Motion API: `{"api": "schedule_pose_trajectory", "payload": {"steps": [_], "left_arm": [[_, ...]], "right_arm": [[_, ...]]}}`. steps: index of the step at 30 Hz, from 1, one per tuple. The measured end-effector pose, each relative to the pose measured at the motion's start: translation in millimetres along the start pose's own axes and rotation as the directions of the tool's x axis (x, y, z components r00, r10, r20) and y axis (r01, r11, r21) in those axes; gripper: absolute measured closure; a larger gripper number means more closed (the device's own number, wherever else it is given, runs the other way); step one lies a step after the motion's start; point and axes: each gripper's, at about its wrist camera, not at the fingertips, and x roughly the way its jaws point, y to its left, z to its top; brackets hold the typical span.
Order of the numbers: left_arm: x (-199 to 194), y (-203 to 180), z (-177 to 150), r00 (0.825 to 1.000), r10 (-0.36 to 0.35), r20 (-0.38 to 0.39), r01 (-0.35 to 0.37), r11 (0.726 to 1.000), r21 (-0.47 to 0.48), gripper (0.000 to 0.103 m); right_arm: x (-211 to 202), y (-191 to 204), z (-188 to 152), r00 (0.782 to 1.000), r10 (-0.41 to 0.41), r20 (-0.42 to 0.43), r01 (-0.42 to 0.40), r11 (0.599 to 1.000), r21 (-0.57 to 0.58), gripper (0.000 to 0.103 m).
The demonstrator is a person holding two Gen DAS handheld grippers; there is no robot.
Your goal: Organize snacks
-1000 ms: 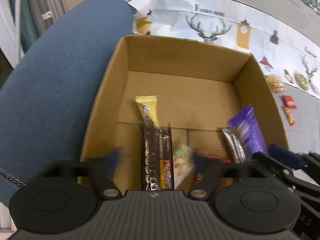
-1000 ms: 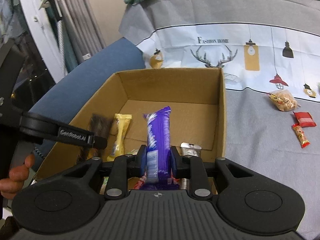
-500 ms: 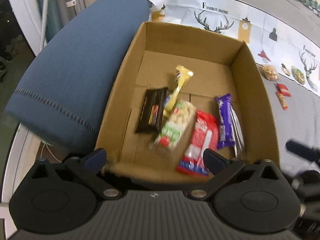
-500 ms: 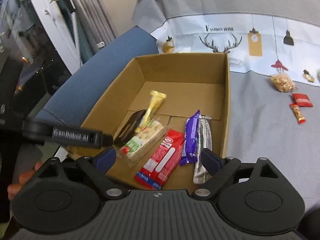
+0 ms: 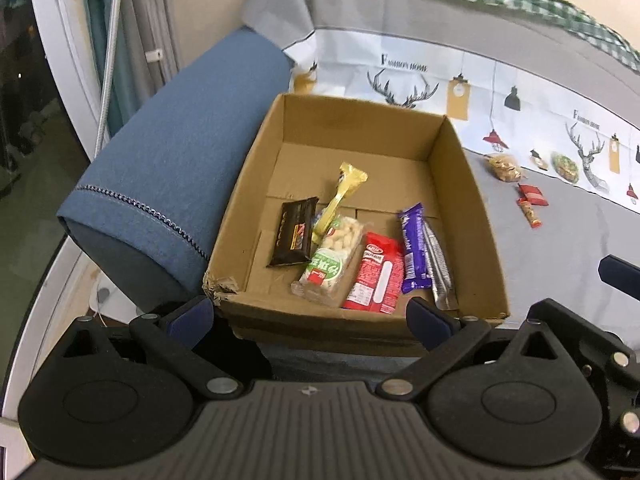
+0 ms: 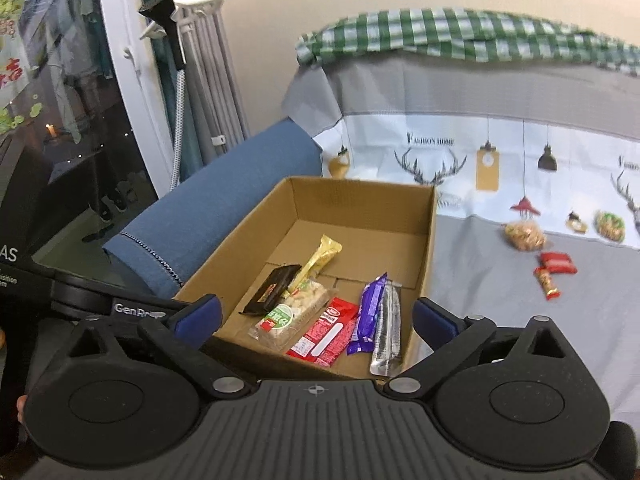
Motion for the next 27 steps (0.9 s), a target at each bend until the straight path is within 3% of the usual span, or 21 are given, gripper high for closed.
{"api": "schedule_pose_trajectory", "payload": {"steps": [14, 27], "left_arm": [[-33, -7, -13, 0.997, -0.001, 0.071, 0.0, 1.0, 0.015, 0.0], [-34, -6, -14, 0.998, -0.005, 0.07, 0.003, 1.0, 0.017, 0.0]], "right_arm": [[-36, 3, -9, 0.997, -0.003, 0.074, 0.003, 1.0, 0.005, 0.001], [-39, 3, -11, 0.997, -0.002, 0.076, 0.002, 1.0, 0.006, 0.001]]}}
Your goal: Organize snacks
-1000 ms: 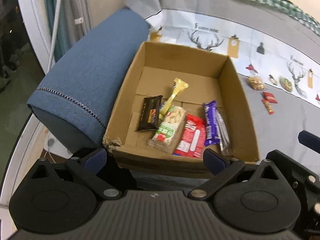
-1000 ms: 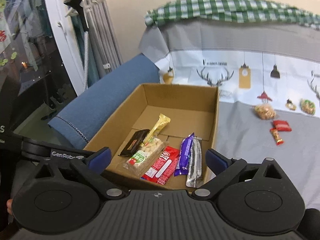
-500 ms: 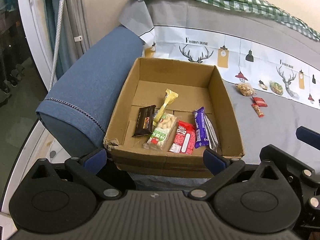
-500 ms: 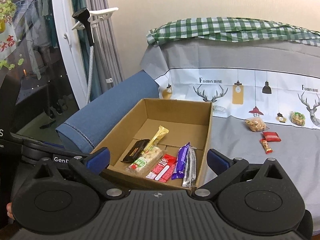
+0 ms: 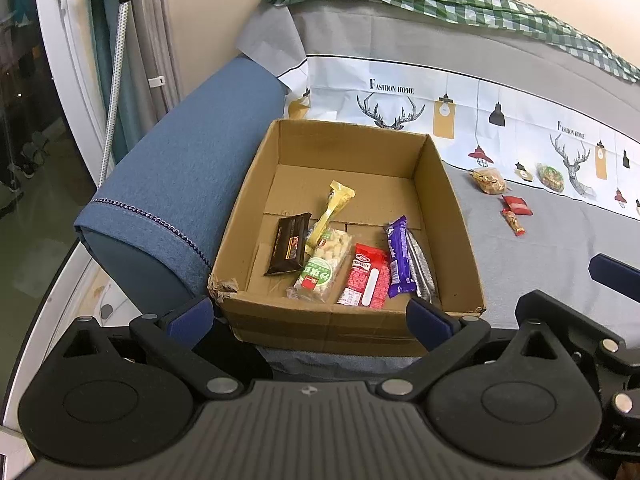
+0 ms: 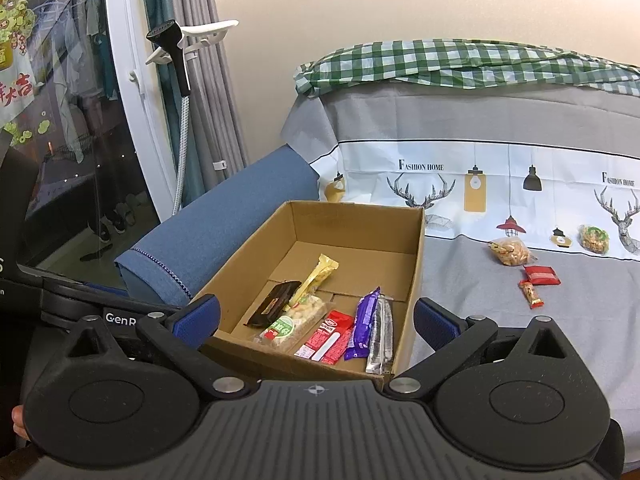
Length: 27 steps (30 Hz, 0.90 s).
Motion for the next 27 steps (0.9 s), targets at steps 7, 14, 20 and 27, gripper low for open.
{"api": "schedule_pose_trajectory", "payload": {"steps": [7, 14, 20, 27], "left_arm": [[4, 1, 0, 1.0, -0.002, -0.01, 0.002, 1.0, 0.002, 0.0], [9, 1, 1, 1.0, -0.006, -0.026, 0.006, 1.0, 0.007, 0.0], [13, 0, 1, 0.999, -0.005, -0.036, 0.006, 1.0, 0.011, 0.0], [17, -1, 2, 0.999, -0.001, -0.047, 0.002, 1.0, 0.014, 0.0]], "right_arm": [[5, 0, 0, 1.0, 0.001, -0.014, -0.001, 1.0, 0.01, 0.001], [9, -2, 0, 1.0, 0.0, -0.029, 0.0, 1.0, 0.019, 0.001], [14, -3, 0, 0.999, -0.001, -0.044, 0.003, 1.0, 0.031, 0.001], [18, -5, -1, 0.998, 0.001, -0.056, 0.001, 0.999, 0.038, 0.001]]}}
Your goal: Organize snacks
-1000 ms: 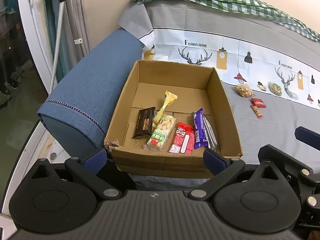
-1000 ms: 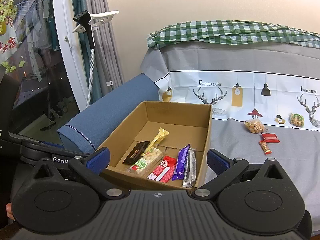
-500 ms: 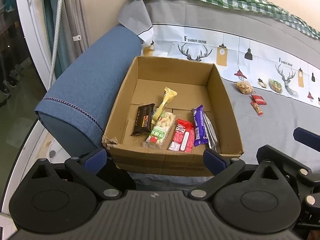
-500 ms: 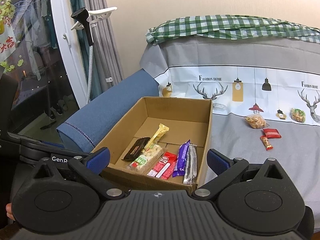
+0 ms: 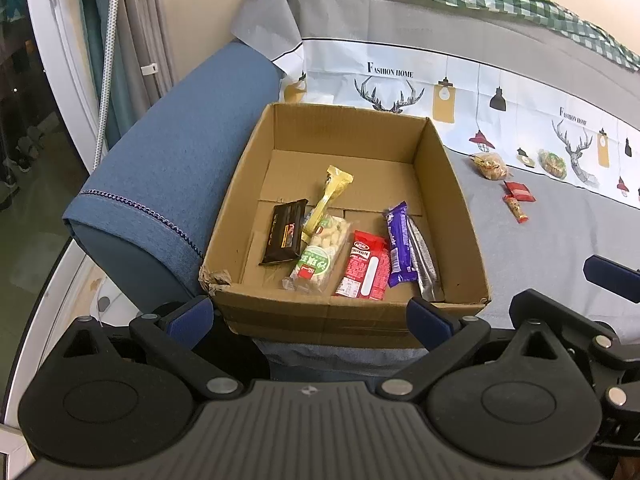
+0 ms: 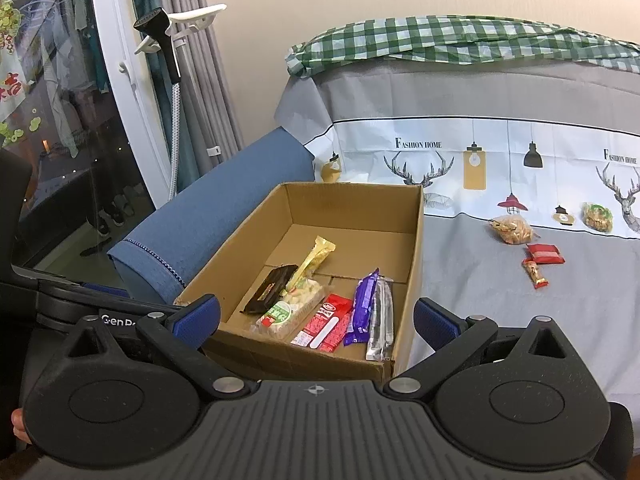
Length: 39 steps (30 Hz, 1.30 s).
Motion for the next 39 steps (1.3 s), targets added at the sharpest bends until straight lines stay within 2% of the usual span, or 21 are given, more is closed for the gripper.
{"api": "schedule_pose_trajectory", "payload": {"steps": [13, 24, 31, 34, 39], "left_arm": [[9, -8, 3, 1.0, 0.023, -0.013, -0.022, 0.999, 0.029, 0.0], [30, -19, 24, 0.997, 0.05, -0.06, -0.048, 0.999, 0.025, 0.0], [47, -37, 56, 0.995, 0.065, -0.075, -0.064, 0.998, 0.016, 0.0], [58, -47, 70, 0.993, 0.071, -0.091, -0.069, 0.997, 0.024, 0.0], [78, -62, 97, 0.989, 0.1, -0.107, -0.097, 0.995, 0.033, 0.0]], "right_arm": [[8, -10, -1, 1.0, 0.002, -0.008, -0.002, 1.0, 0.031, 0.001], [19, -41, -4, 1.0, -0.027, 0.003, 0.026, 0.993, 0.116, 0.001], [33, -107, 3, 0.986, -0.162, 0.042, 0.15, 0.965, 0.214, 0.001], [50, -150, 7, 0.97, -0.241, 0.044, 0.222, 0.941, 0.256, 0.001], [106, -233, 17, 0.931, -0.364, 0.009, 0.342, 0.882, 0.324, 0.001]]}}
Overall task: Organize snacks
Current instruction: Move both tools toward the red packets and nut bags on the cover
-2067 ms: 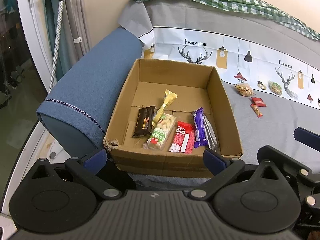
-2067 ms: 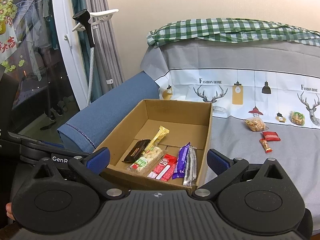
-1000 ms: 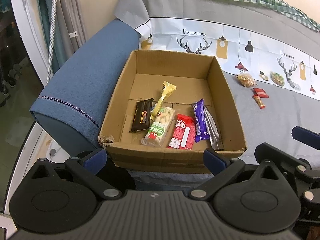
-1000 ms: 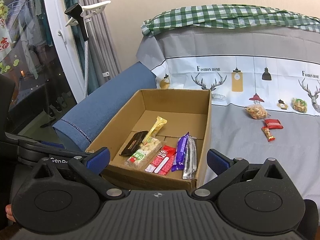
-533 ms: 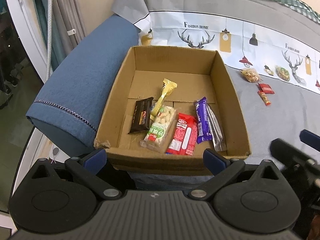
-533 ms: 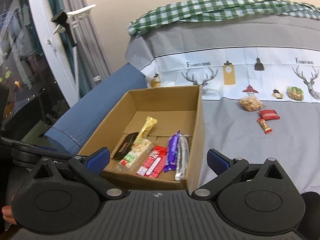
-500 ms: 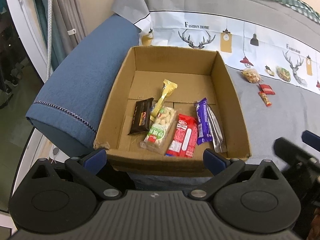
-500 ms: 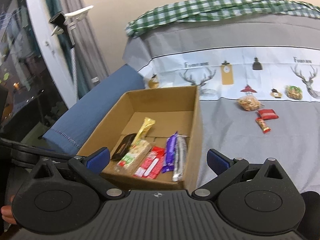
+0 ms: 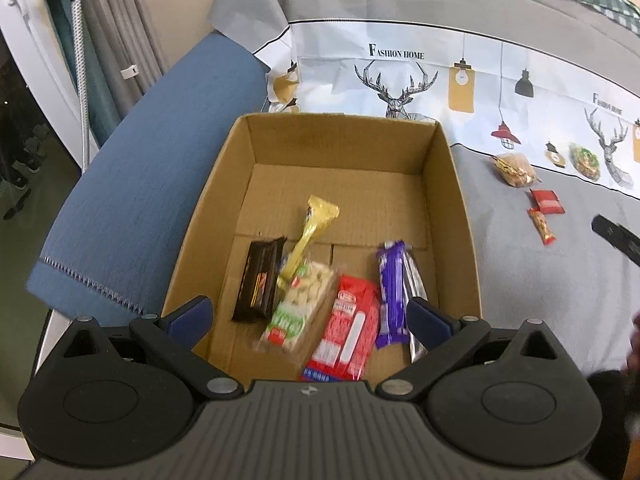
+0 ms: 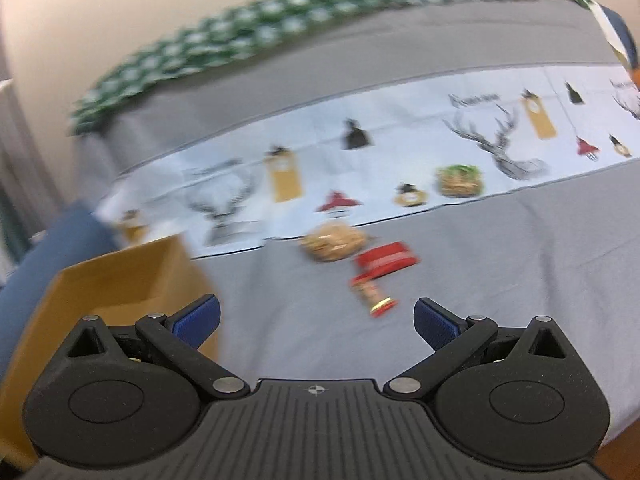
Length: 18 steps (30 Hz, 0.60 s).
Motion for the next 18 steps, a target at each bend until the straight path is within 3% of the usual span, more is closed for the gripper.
{"api": "schedule_pose_trajectory", "payload": {"steps": [6, 12, 15, 18], "left_arm": [[22, -20, 32, 0.999, 0.04, -0.015, -0.04, 0.999, 0.017, 0.0], [48, -46, 60, 0.997, 0.065, -0.029, -0.063, 0.996, 0.055, 0.0], [59, -62, 72, 0.997, 0.068, -0.026, -0.066, 0.995, 0.08, 0.0], [66, -81, 84, 0.999, 0.045, -0.014, -0.044, 0.995, 0.094, 0.0]], "right_arm": [[124, -38, 26, 0.991, -0.125, -0.037, 0.126, 0.992, 0.022, 0.001], [231, -47, 35, 0.979, -0.133, -0.152, 0.14, 0.989, 0.037, 0.001], [265, -55, 31, 0.97, -0.142, -0.2, 0.146, 0.989, 0.008, 0.001], [271, -66, 26, 0.956, -0.248, -0.158, 0.248, 0.969, -0.015, 0.001]]}}
